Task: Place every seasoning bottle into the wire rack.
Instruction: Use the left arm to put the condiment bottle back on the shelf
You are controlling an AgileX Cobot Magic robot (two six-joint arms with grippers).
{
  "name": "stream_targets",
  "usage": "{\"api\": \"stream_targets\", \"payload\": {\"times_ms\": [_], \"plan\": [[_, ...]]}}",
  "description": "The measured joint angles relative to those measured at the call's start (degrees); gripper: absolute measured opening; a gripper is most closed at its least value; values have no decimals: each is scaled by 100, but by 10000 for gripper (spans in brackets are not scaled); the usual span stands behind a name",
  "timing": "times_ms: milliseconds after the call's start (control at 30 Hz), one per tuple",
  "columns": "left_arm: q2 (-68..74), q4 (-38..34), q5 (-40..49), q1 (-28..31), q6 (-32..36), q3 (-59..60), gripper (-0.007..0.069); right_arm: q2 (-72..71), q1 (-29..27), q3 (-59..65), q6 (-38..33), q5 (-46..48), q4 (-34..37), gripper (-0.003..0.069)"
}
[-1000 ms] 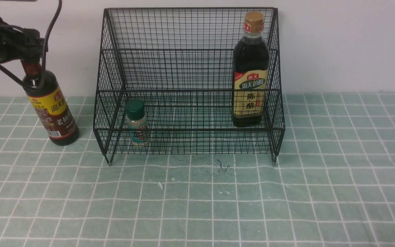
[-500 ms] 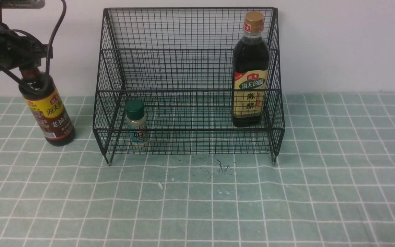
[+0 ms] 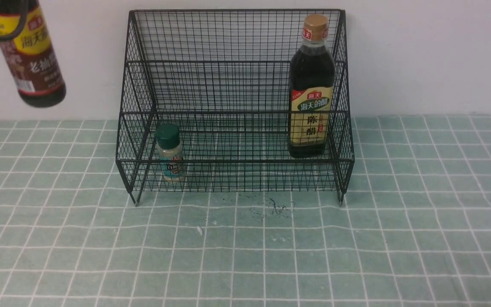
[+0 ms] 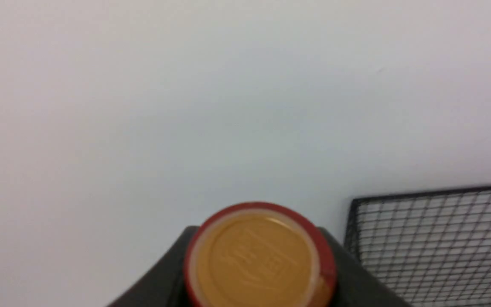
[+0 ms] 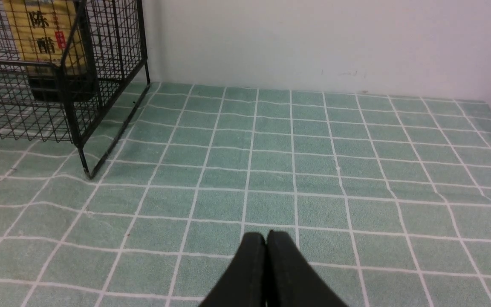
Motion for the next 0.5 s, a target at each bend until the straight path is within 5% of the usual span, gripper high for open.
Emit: {"api": "stream_targets", "payload": {"times_ms": [500], "plan": [[445, -122, -710, -1046, -11, -237, 267, 0, 0, 0, 0, 0, 0, -15]]}}
